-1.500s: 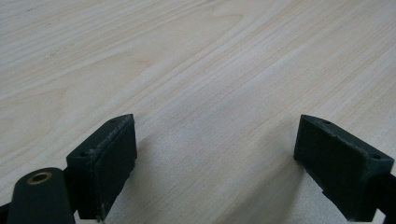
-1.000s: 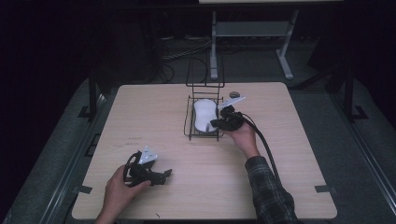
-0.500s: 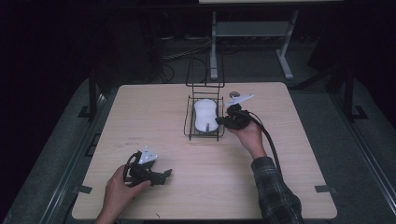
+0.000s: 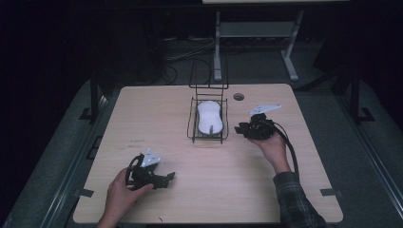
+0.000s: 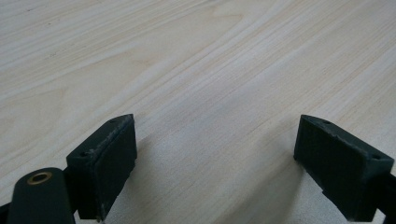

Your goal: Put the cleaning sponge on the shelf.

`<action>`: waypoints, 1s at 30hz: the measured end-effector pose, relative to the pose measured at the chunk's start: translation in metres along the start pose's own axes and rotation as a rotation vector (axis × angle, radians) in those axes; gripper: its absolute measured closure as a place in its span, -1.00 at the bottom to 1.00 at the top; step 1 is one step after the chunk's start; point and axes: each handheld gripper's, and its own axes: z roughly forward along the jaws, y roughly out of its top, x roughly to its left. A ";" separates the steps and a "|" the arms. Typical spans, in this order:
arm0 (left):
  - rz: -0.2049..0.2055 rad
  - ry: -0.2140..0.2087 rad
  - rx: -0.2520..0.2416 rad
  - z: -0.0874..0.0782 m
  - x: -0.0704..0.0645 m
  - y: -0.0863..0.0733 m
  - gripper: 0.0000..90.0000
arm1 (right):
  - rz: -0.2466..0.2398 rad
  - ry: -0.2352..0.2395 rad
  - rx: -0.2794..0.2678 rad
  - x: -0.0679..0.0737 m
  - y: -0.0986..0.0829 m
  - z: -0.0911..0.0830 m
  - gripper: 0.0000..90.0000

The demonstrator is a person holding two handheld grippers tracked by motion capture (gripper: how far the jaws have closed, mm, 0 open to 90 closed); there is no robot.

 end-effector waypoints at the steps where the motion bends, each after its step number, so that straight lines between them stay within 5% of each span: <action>1: 0.000 0.000 0.000 0.000 0.000 0.000 -0.73 | 0.002 0.001 -0.001 -0.001 -0.002 -0.002 0.33; 4: 0.000 0.000 -0.002 0.000 0.000 0.000 -0.73 | 0.016 -0.019 0.003 -0.003 -0.016 -0.013 -0.01; 9: 0.001 -0.001 -0.002 0.000 0.000 0.000 -0.73 | 0.044 -0.024 0.016 -0.005 -0.034 -0.025 -0.17; 22: 0.002 0.000 -0.003 0.000 0.000 0.000 -0.73 | 0.057 -0.123 0.023 0.001 -0.080 -0.058 -0.50; 30: 0.002 0.000 -0.003 0.000 0.000 0.000 -0.73 | 0.093 -0.140 0.047 0.008 -0.110 -0.071 -0.61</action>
